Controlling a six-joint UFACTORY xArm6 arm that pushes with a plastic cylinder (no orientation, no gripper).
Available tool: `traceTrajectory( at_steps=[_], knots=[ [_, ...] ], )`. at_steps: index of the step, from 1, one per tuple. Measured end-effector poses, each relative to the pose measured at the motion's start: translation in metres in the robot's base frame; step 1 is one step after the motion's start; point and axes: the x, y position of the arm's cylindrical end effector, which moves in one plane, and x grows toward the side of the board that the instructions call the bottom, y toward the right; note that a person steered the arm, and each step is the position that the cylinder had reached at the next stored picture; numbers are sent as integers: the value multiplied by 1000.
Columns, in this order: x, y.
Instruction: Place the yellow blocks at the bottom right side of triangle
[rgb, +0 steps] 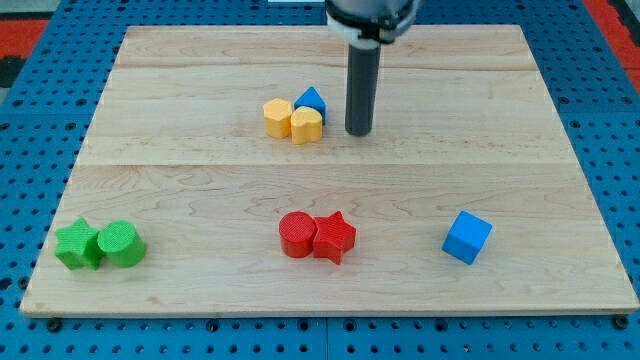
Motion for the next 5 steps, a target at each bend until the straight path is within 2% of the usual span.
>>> traceTrajectory(
  at_steps=[1,2,3,4,5],
  knots=[
    [44,-39],
    [55,-112],
    [27,-187],
    [-26,-216],
    [-56,-179]
  ],
)
